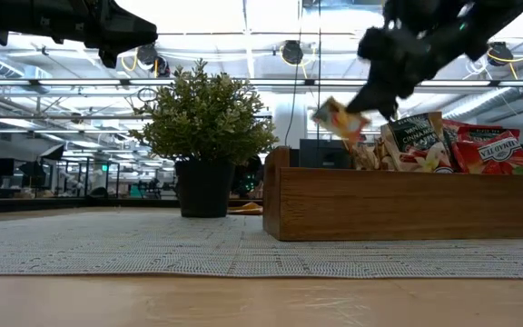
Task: Pick & Place Tea
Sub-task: Put the mango tea sachet into the brown organizer
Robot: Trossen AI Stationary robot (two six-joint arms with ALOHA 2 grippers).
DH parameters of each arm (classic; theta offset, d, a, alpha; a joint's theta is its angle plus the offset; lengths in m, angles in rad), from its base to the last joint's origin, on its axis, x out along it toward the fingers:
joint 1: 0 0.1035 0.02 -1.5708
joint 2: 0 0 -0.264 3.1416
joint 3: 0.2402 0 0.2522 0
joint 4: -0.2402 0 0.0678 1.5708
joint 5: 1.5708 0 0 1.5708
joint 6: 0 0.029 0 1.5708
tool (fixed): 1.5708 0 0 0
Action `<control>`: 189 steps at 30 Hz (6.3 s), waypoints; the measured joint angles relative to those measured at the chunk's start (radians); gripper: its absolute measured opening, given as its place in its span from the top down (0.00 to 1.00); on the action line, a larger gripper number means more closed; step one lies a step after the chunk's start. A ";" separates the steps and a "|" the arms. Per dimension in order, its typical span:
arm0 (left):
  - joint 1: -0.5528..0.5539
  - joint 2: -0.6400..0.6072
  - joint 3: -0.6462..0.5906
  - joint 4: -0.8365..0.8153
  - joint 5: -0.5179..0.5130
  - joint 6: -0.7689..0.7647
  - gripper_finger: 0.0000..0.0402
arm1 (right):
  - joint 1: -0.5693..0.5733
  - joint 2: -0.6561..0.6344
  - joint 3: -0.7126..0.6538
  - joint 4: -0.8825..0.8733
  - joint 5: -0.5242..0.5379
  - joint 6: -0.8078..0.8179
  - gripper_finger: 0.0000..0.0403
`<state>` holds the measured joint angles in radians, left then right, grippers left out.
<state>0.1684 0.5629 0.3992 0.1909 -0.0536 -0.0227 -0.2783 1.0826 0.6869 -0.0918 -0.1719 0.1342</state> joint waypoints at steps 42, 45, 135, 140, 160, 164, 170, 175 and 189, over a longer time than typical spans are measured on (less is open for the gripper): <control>0.000 0.000 0.000 0.000 0.000 0.000 0.78 | 0.870 0.714 0.266 0.470 1.192 0.077 1.00; 0.000 0.000 0.000 0.000 0.000 0.000 0.78 | 0.869 0.714 0.266 0.405 1.191 0.149 1.00; 0.000 0.000 0.000 -0.007 0.000 0.000 0.78 | 0.397 0.680 0.537 -0.341 -0.116 0.239 0.64; 0.000 0.000 0.000 -0.007 0.000 0.000 0.78 | 0.397 0.680 0.537 -0.340 -0.116 0.232 0.64; 0.000 0.000 0.000 -0.007 0.000 0.000 0.78 | 0.418 0.679 0.537 -0.333 -0.178 0.222 0.70; 0.000 0.000 0.000 -0.007 0.000 0.000 0.78 | 0.418 0.679 0.537 -0.310 -0.199 0.231 0.70; 0.000 0.000 0.000 -0.007 0.000 0.000 0.78 | 0.418 0.679 0.537 -0.278 -0.199 0.204 0.77; 0.000 0.000 0.000 -0.007 0.000 0.000 0.78 | 0.427 0.679 0.537 -0.279 -0.195 0.138 0.89; 0.000 0.000 0.000 -0.007 0.000 0.000 0.78 | 0.485 0.679 0.537 -0.279 -0.026 0.021 1.00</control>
<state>0.1688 0.5629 0.3992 0.1841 -0.0536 -0.0227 0.2067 1.7615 1.2243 -0.3710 -0.1981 0.1554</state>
